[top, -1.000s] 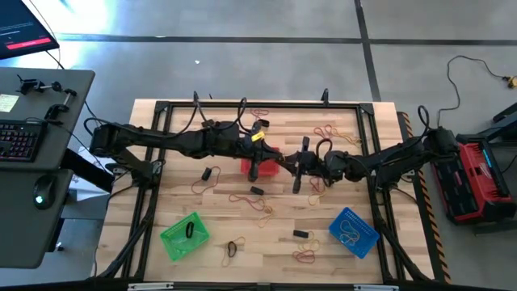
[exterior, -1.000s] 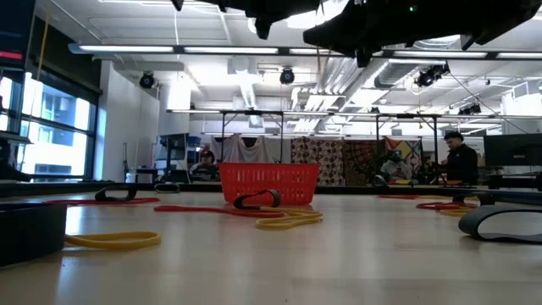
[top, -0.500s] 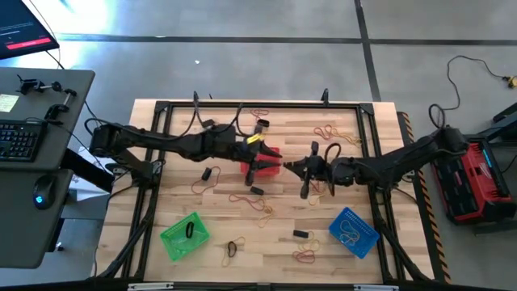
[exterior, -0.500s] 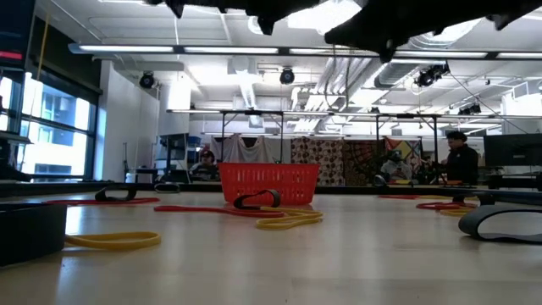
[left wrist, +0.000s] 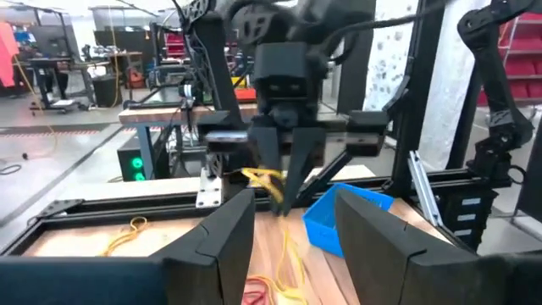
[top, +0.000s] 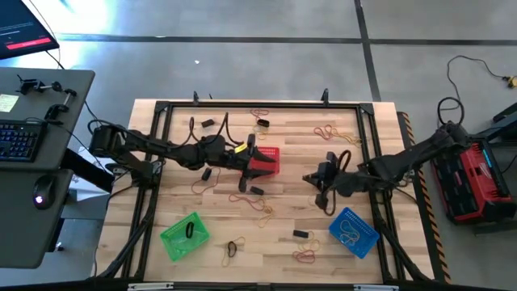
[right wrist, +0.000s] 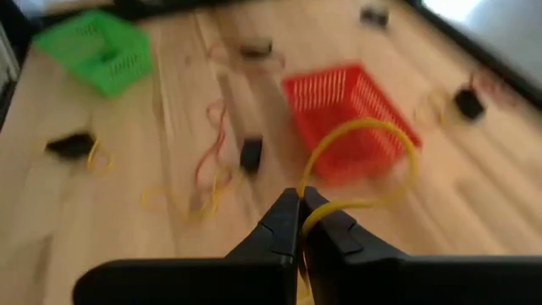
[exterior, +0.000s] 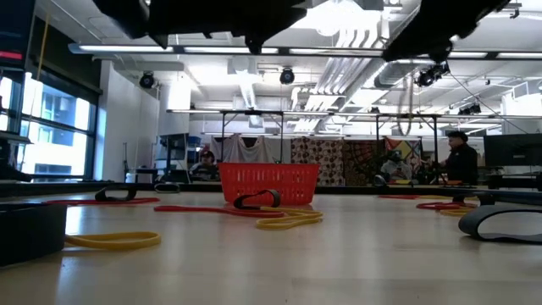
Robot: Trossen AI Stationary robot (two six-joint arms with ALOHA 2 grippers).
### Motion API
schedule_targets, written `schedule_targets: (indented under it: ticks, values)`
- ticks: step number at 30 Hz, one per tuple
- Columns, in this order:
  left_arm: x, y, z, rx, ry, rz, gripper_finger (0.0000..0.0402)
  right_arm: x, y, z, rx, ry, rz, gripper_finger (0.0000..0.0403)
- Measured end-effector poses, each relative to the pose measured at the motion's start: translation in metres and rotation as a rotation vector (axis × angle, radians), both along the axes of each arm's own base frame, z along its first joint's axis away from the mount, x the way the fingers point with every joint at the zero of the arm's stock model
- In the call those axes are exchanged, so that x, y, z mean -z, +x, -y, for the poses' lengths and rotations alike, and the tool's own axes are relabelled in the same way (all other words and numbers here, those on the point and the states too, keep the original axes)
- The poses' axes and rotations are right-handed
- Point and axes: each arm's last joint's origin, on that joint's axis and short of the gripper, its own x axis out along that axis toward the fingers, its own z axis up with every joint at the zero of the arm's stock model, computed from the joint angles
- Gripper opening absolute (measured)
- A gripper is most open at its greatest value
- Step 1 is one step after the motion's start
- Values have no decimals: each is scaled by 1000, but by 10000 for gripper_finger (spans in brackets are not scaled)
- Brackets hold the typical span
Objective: Sort rubber bands into baskets
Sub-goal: Put the yellow rubber band into the blue bin
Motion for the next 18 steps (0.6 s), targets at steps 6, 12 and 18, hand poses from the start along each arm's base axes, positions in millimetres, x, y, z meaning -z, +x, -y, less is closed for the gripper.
schedule_targets:
  ticks: [6, 12, 18]
  values:
    - [9, -7, 6, 0, 7, 44, 157, -21, -15, -26, -7, 109, -190, 0]
    - [15, -11, 8, 1, -8, 46, 157, -29, -31, -52, 39, 225, -365, 0]
    - [17, -13, 8, 2, -26, 39, 157, -13, -44, -75, 160, 323, -536, 0]
